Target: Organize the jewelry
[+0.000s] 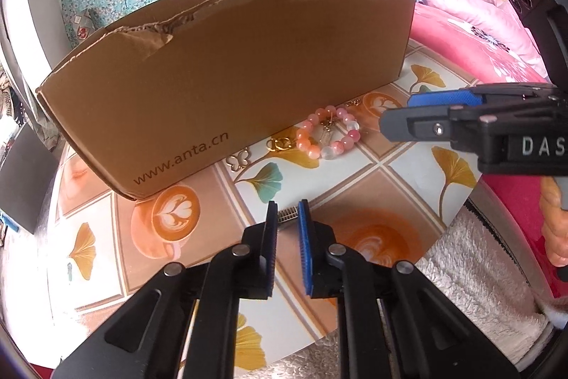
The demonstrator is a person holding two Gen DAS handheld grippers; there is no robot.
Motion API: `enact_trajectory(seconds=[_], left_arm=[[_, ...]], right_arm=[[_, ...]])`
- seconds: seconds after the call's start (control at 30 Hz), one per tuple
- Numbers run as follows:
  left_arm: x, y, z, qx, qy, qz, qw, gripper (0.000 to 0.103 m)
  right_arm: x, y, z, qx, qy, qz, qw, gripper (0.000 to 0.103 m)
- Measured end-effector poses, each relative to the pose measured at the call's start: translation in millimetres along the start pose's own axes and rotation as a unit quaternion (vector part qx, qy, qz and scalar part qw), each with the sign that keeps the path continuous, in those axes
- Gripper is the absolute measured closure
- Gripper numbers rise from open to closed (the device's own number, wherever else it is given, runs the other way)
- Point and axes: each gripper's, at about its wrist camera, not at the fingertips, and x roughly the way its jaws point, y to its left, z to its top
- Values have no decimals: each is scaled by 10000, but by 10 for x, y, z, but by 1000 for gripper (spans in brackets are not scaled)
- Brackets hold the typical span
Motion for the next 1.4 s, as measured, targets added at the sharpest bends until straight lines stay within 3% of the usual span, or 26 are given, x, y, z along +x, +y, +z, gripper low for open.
enact_trajectory(seconds=[0.33, 0.6, 0.7, 0.8, 0.83, 1.2, 1.4], left_arm=[[-15, 109, -30, -183, -100, -59, 9998, 92], [-27, 179, -69, -258, -160, -151, 9994, 92], [-31, 198, -78, -255, -180, -163, 9994, 92], [-35, 208, -83, -274, -189, -174, 9993, 92], [-37, 211, -85, -281, -195, -175, 9993, 92], [-41, 237, -104, -341, -218, -179, 9990, 92], [-35, 221, -110, -330, -220, -140, 9991, 92]], right_arm=[[239, 65, 230, -21, 159, -136, 9998, 57], [350, 118, 256, 20, 495, -196, 9986, 67], [425, 133, 282, 8, 647, -289, 9975, 73], [499, 159, 288, 11, 774, -360, 9963, 87], [508, 168, 294, 0, 799, -371, 9961, 96], [219, 264, 418, 54, 137, -113, 9998, 96], [-14, 217, 380, 39, 12, -85, 10000, 96]])
